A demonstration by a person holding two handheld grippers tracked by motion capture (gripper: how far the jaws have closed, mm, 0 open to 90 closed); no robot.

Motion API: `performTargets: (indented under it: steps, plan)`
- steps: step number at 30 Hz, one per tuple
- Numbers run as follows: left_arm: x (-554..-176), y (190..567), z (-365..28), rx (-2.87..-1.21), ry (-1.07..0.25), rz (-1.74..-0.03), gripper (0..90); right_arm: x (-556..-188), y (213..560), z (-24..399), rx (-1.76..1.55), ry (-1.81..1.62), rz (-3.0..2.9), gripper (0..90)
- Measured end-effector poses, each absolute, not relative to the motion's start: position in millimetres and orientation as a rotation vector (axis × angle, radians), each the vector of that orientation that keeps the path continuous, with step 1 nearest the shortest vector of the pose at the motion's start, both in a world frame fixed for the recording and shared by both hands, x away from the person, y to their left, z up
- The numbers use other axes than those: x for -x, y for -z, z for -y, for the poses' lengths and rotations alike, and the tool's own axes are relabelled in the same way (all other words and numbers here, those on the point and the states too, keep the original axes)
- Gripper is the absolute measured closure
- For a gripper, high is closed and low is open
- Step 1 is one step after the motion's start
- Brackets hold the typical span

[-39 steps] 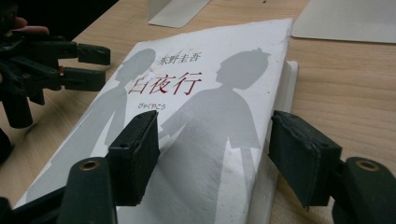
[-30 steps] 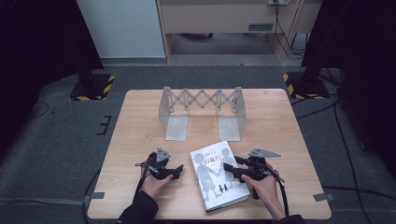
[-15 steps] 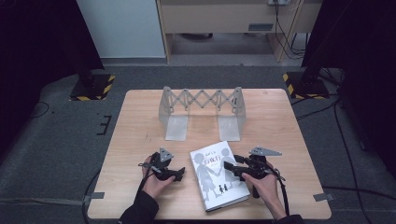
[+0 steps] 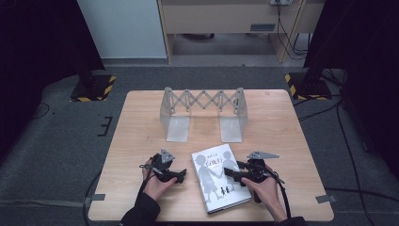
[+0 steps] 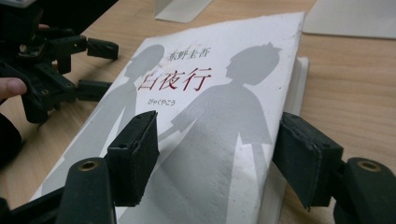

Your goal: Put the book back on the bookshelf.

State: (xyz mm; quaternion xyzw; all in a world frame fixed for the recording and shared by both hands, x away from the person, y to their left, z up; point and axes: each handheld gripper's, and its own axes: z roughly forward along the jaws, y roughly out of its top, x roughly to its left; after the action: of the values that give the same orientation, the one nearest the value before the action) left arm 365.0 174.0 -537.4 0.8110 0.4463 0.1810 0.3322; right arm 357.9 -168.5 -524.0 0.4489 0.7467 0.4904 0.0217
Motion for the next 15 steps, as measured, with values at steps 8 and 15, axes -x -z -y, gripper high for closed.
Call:
performTargets:
  steps: [8, 15]
  plan:
    - [-365.0, 537.4, -174.0, -2.118, -0.473, -1.167, 0.2, -356.6, 512.8, 170.7, -1.345, -1.581, -2.27, 33.1]
    - [-365.0, 537.4, -174.0, -2.118, -0.473, -1.167, 0.2, -356.5, 504.2, 170.3, -1.326, -1.632, -2.243, 33.1]
